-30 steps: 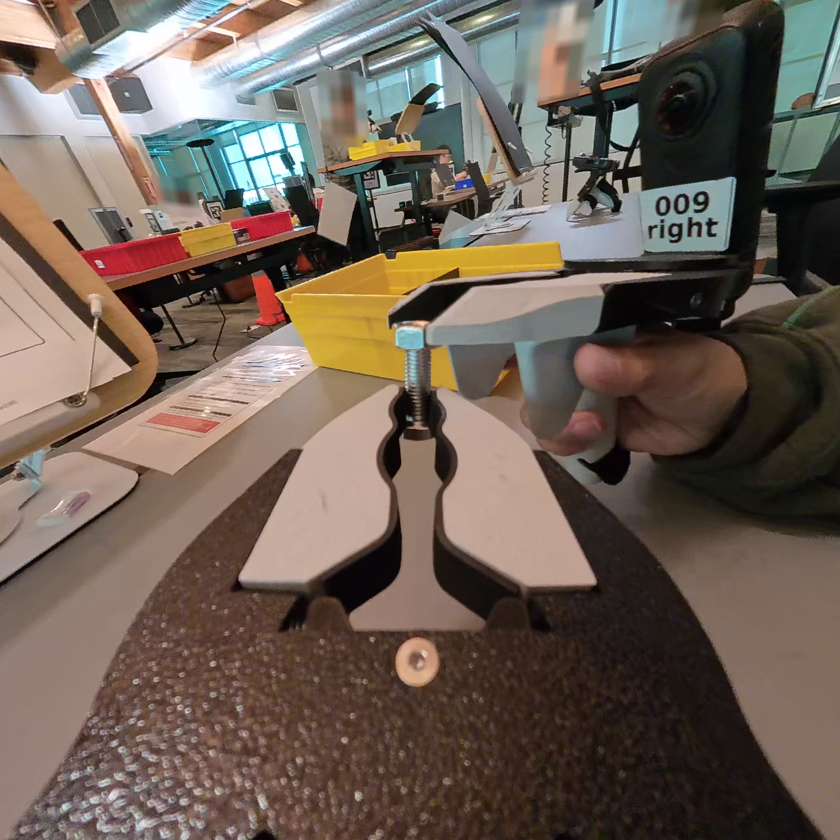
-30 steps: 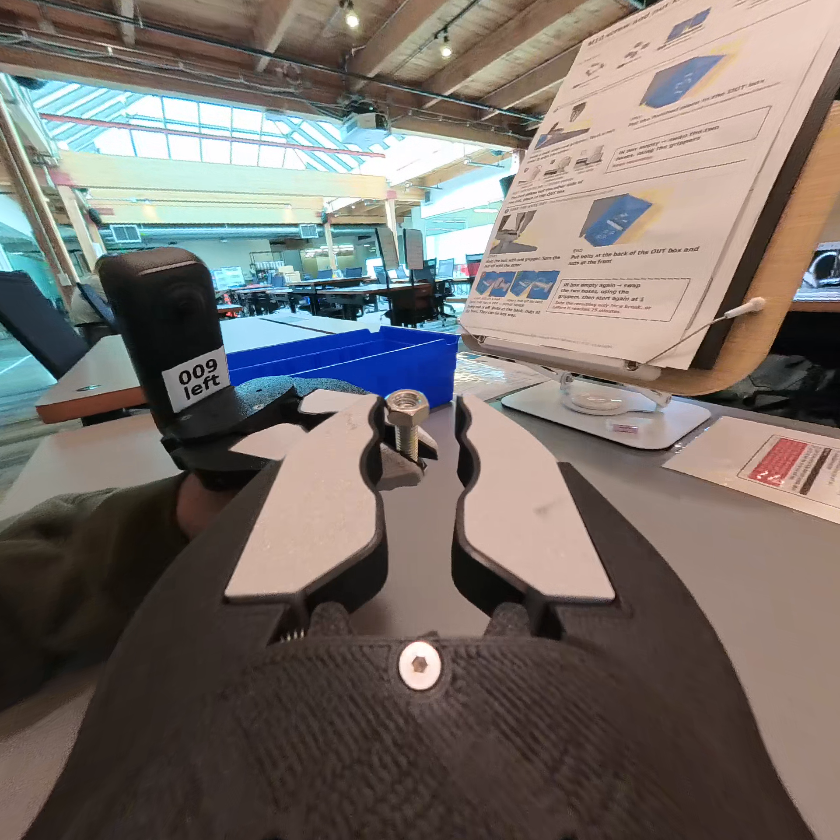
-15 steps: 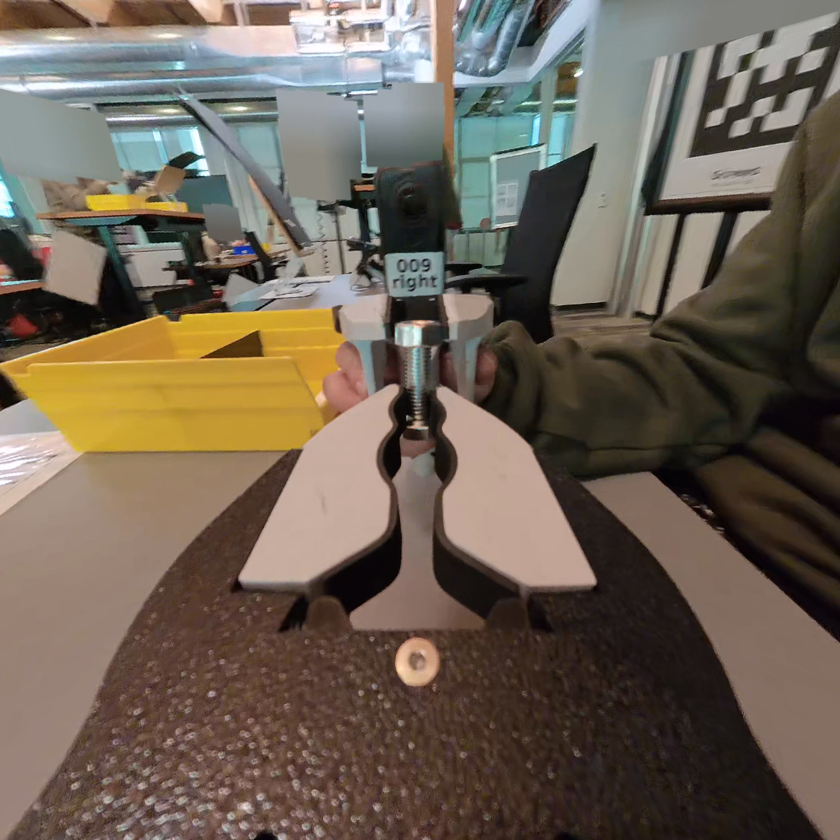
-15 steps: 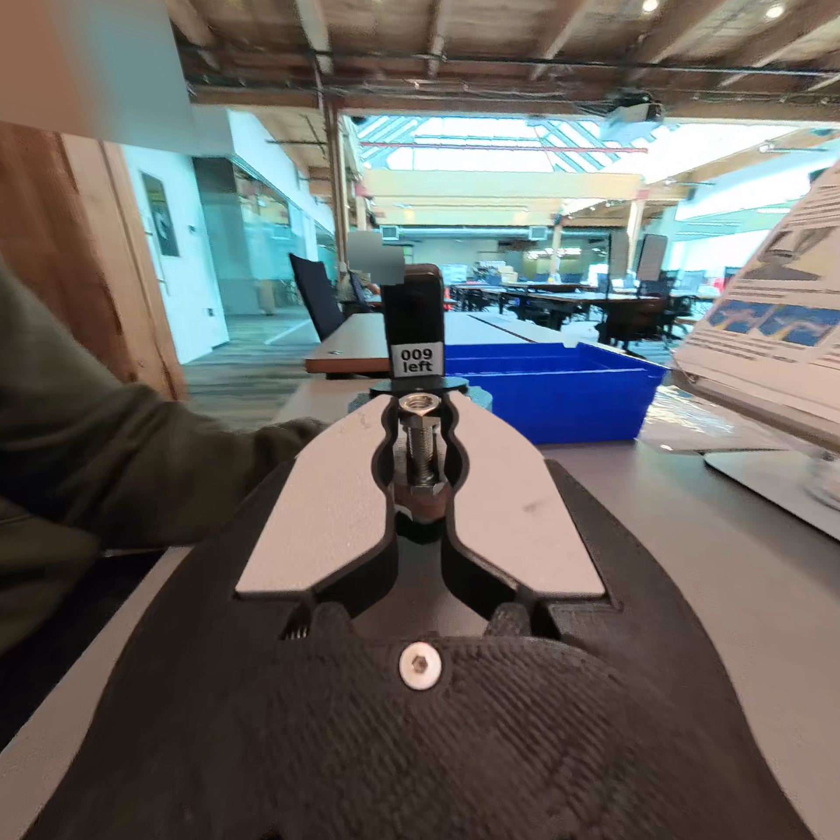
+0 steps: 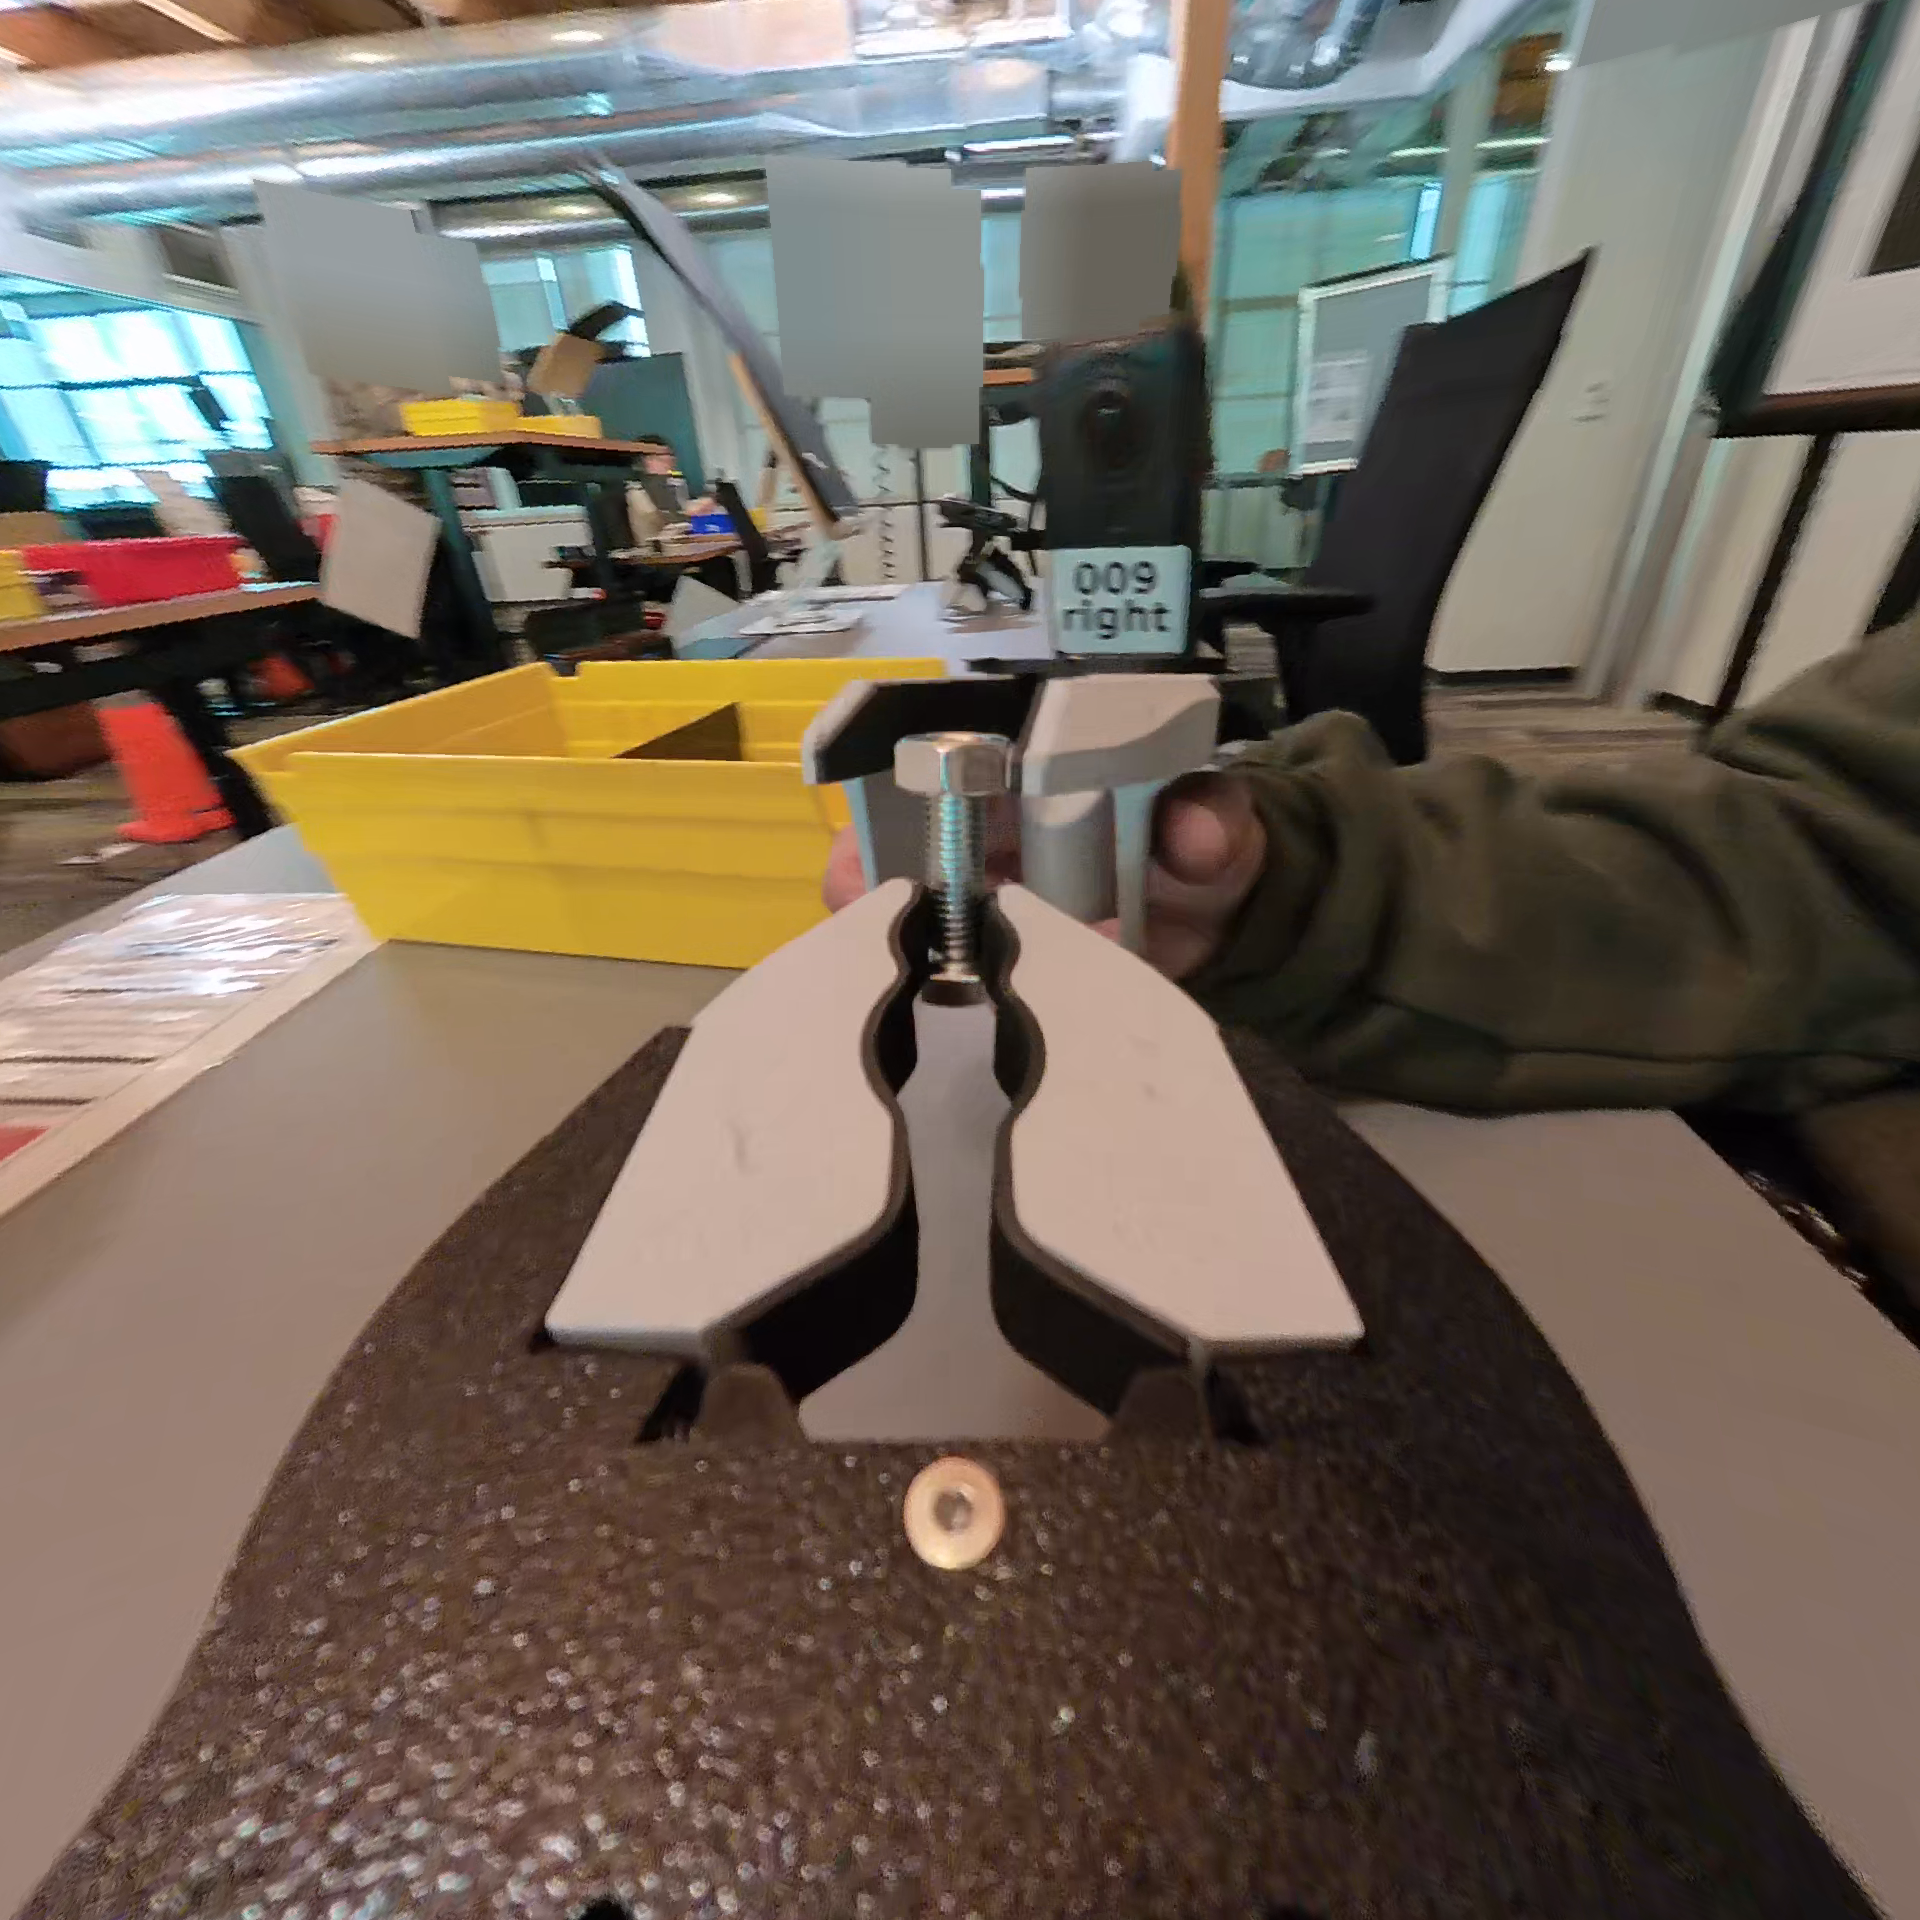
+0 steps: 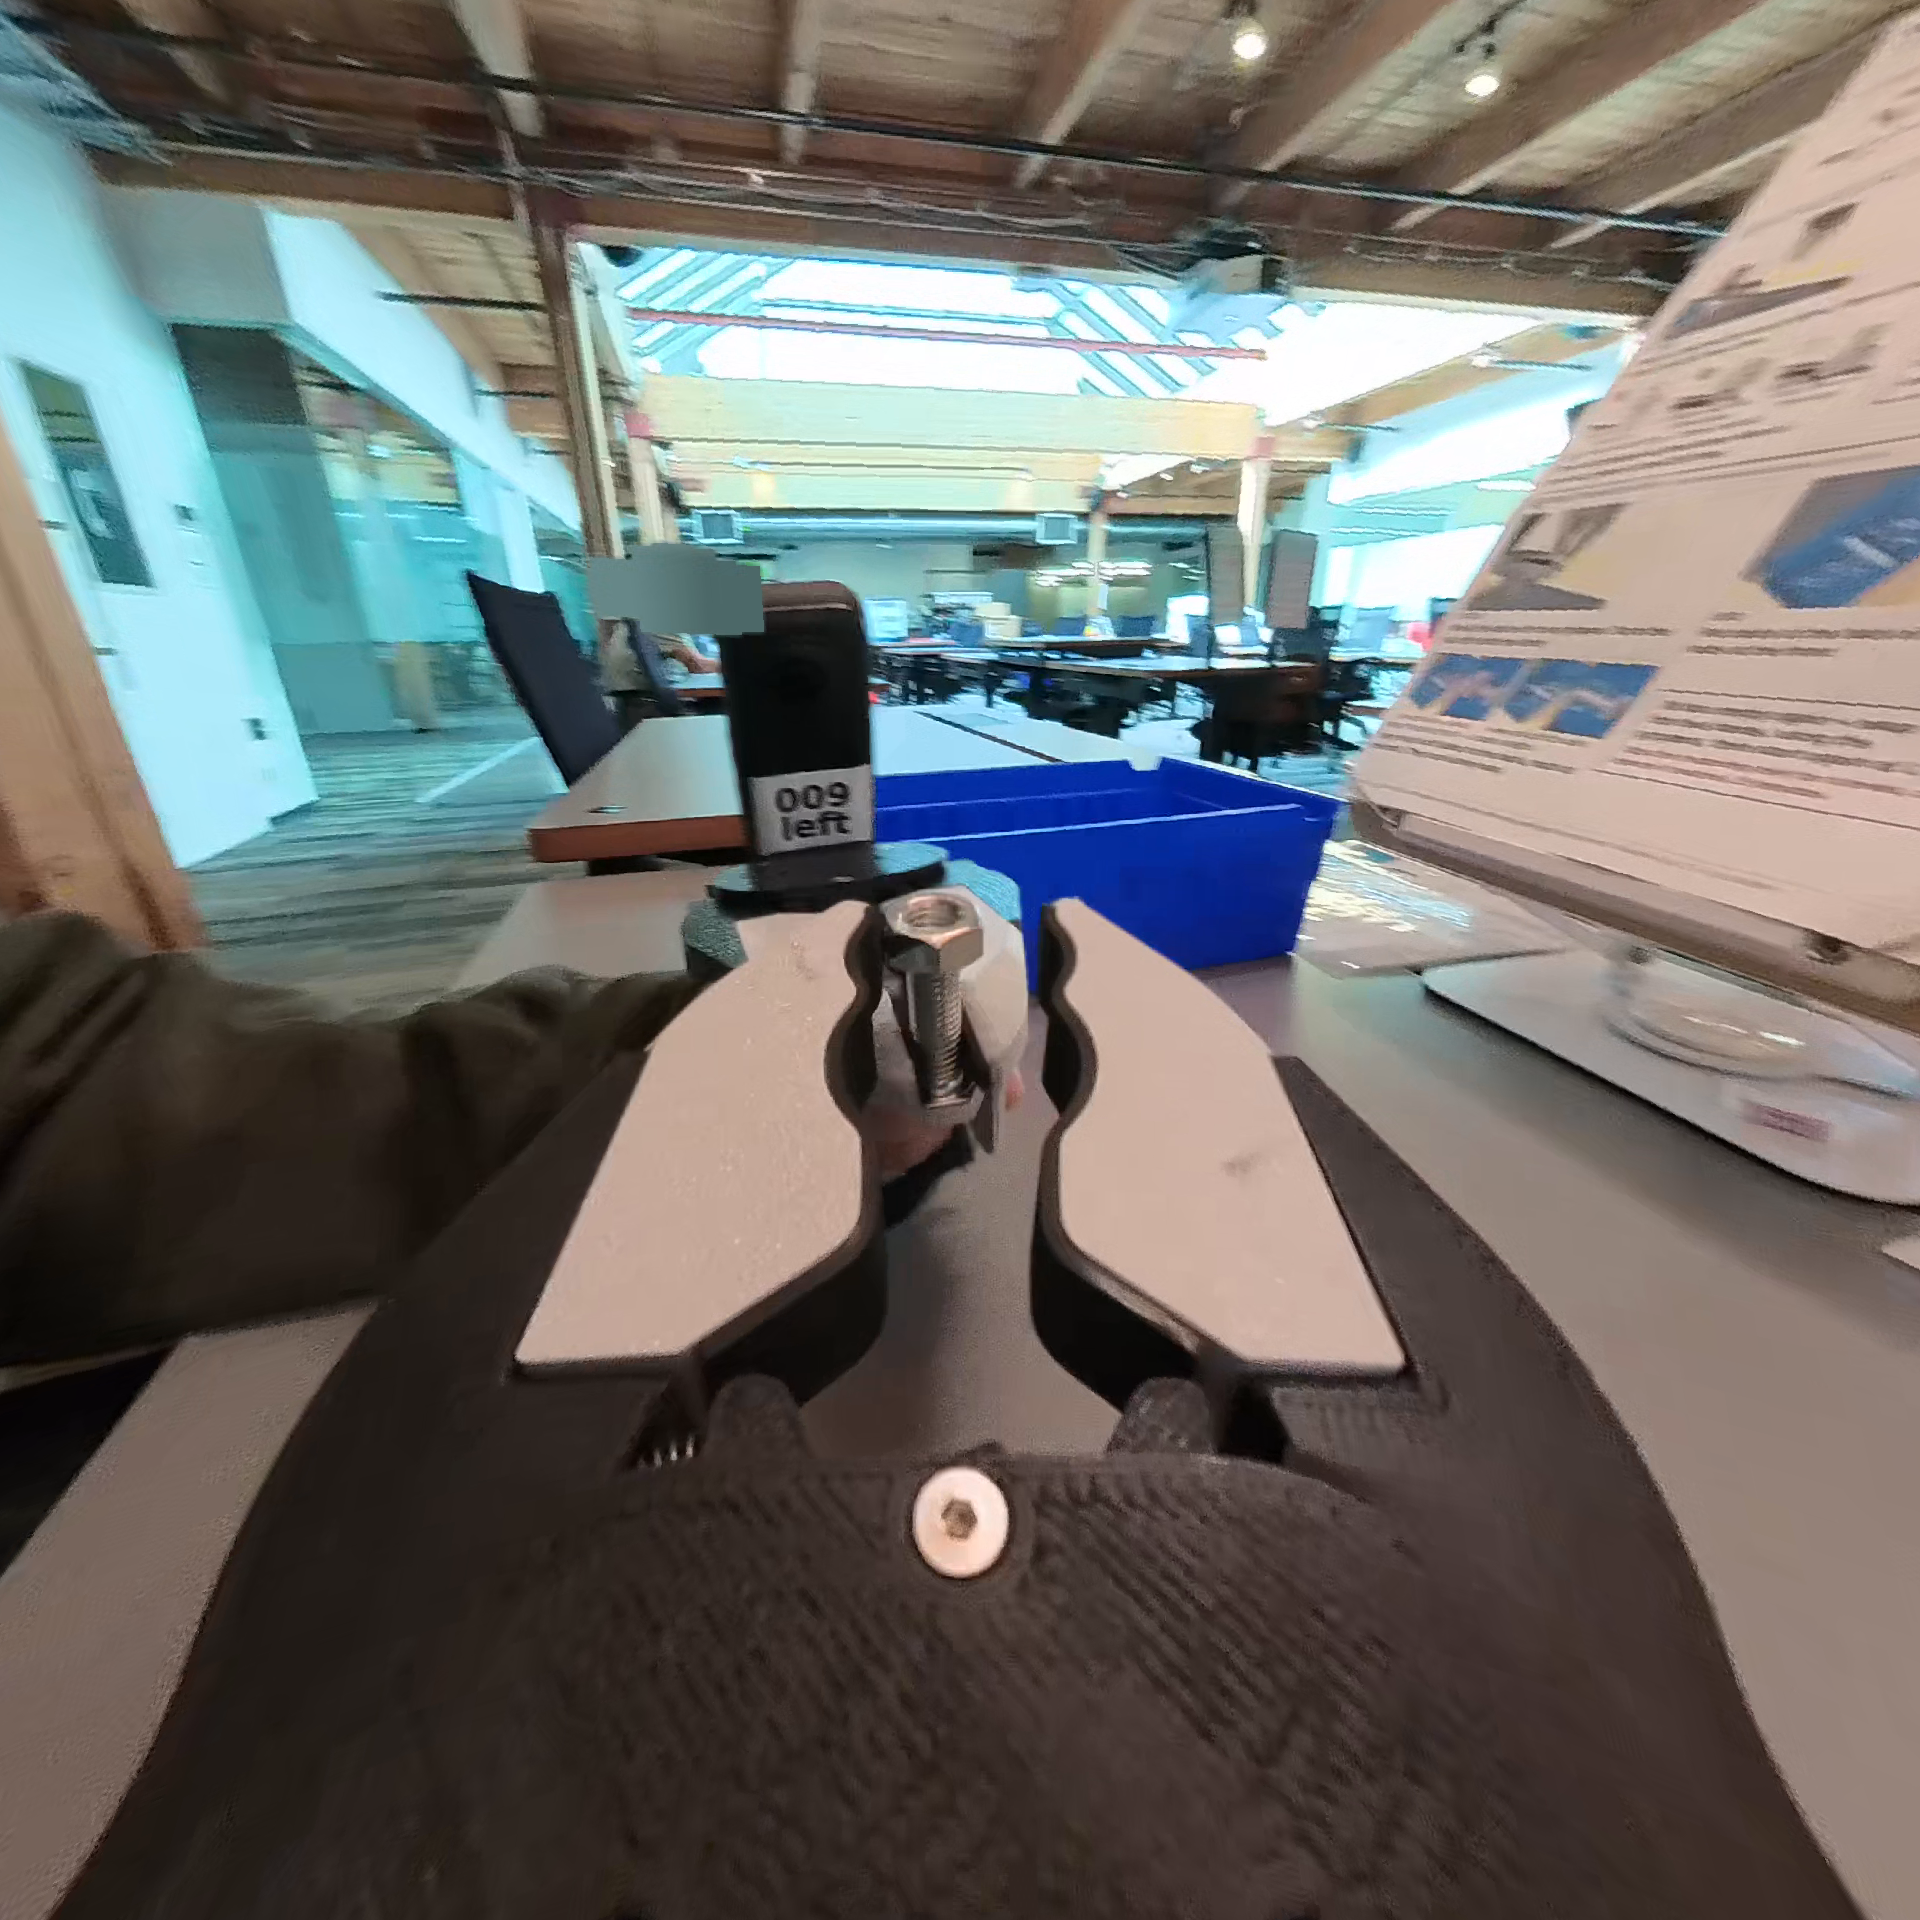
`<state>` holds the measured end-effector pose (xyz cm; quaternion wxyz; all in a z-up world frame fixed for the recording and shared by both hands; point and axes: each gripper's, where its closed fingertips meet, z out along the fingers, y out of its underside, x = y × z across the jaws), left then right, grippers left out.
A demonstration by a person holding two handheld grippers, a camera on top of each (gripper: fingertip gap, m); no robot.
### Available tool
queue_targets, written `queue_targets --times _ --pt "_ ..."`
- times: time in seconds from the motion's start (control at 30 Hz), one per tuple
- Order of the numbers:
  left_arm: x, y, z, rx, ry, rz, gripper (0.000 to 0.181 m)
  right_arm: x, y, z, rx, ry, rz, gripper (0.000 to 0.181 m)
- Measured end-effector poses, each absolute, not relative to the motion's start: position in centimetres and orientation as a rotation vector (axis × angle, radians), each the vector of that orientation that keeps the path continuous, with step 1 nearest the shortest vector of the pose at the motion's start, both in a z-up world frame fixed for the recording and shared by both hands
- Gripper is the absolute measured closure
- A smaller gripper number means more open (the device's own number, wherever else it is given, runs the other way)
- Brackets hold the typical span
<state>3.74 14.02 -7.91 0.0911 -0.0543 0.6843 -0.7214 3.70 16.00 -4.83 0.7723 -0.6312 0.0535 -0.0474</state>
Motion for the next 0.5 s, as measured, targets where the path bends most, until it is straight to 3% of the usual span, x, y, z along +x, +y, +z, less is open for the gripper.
queue_targets --times 0.13,0.33,0.5 --pt "4.9 14.6 -8.0 -0.235 1.989 -2.077 0.172 4.9 16.1 -5.0 -1.368 0.202 -0.172 0.149" --pt "5.0 14.3 -8.5 -0.229 2.015 -2.033 0.172 4.9 16.7 -5.3 -1.392 0.188 -0.269 0.162" --pt "3.6 13.9 -8.1 -0.14 2.05 -2.125 0.172 3.9 16.5 -5.1 -1.417 0.098 -0.199 0.162"
